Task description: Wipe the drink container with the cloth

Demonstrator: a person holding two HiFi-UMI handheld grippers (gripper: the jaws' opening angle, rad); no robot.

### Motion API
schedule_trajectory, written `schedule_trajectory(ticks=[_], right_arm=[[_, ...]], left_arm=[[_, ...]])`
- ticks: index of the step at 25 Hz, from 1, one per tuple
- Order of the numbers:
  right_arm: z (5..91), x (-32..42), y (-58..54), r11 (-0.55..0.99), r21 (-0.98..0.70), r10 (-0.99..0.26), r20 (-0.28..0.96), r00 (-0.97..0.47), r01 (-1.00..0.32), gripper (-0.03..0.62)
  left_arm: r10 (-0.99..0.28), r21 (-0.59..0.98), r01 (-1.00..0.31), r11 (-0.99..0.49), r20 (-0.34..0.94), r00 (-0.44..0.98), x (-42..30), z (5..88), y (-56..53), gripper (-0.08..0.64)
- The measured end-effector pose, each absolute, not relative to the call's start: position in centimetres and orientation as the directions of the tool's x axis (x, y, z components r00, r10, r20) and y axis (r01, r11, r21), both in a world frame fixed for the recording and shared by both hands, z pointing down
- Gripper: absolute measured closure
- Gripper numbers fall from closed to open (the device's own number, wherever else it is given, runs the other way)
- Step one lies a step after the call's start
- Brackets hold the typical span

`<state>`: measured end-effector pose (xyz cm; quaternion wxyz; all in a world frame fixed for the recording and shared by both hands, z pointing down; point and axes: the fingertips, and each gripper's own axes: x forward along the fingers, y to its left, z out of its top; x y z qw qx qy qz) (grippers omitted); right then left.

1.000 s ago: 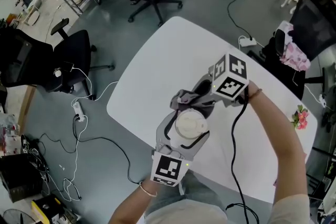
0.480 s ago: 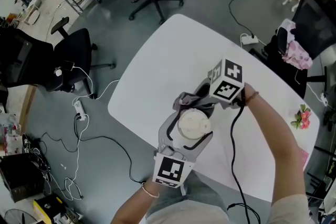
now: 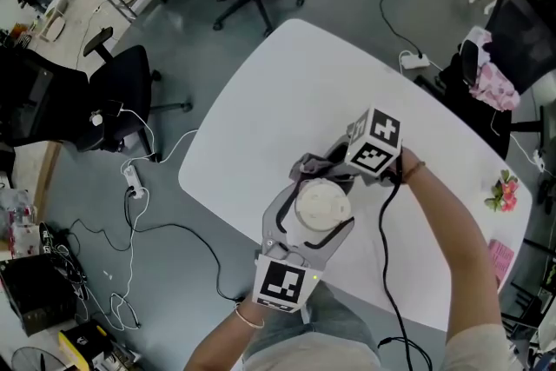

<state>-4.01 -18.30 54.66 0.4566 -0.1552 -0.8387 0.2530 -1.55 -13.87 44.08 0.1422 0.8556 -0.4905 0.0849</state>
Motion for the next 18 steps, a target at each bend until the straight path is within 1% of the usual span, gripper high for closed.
schedule_trajectory(ticks=[8, 11, 18], right_arm=[[57.5, -3.7, -18.5, 0.842, -0.534, 0.427, 0.741, -0.518, -0.069, 0.52], [58.6, -3.7, -18.5, 0.851, -0.515, 0.403, 0.762, -0.507, -0.098, 0.52], [58.9, -3.5, -18.7, 0.868, -0.482, 0.359, 0.775, -0.52, -0.118, 0.52]], left_arm=[[-0.81, 0.115, -0.854, -0.507, 0.276, 0.518, -1.5, 44.1, -14.0, 0.109], [-0.811, 0.126, -0.857, -0.5, 0.28, 0.514, -1.6, 44.0, -13.9, 0.109], [-0.811, 0.11, -0.855, -0.507, 0.275, 0.516, -1.6, 44.1, -14.0, 0.109]])
